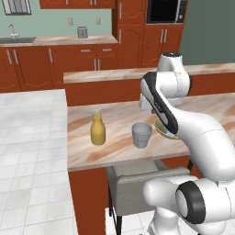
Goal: There are two ice cubes in the ice bowl. Place both ice cubes in the glass cup.
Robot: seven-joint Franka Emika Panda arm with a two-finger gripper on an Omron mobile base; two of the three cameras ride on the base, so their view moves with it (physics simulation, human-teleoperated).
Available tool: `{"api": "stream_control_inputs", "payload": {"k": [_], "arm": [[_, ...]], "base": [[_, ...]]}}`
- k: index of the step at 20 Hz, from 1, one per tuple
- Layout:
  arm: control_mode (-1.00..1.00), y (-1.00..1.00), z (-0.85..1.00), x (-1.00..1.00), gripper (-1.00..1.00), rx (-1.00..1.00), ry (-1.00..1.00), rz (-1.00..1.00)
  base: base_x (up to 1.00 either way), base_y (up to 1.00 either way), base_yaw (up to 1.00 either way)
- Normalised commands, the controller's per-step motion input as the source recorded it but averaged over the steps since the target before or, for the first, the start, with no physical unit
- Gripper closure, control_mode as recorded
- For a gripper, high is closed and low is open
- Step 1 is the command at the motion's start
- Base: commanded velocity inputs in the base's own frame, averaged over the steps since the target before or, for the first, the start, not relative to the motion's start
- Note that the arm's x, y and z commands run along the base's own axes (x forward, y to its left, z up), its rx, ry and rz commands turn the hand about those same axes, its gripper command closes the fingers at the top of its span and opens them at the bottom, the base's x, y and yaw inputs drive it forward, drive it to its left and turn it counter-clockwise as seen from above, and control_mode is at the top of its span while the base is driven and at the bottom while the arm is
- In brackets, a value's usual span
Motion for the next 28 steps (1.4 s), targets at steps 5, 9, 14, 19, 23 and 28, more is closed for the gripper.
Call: {"api": "stream_control_inputs", "payload": {"k": [5,9,14,19,23,28], "arm": [[-1.0,0.0,0.0,-0.02,-1.0,0.0,0.01,0.0],[-1.0,-0.67,-0.27,-0.35,-1.0,0.0,0.0,-0.08],[-1.0,-1.0,-0.26,-0.49,-1.0,0.06,0.0,-0.12],[-1.0,-0.95,-0.16,-0.14,-1.0,0.14,0.0,-0.05],[-1.0,-0.39,-0.06,0.13,-1.0,0.02,-0.01,0.08],[-1.0,-0.49,-0.08,0.59,-1.0,0.07,0.06,0.0]], "base": [[0.0,0.0,0.0],[0.0,0.0,0.0],[0.0,0.0,0.0],[0.0,0.0,0.0],[0.0,0.0,0.0],[0.0,0.0,0.0]]}}
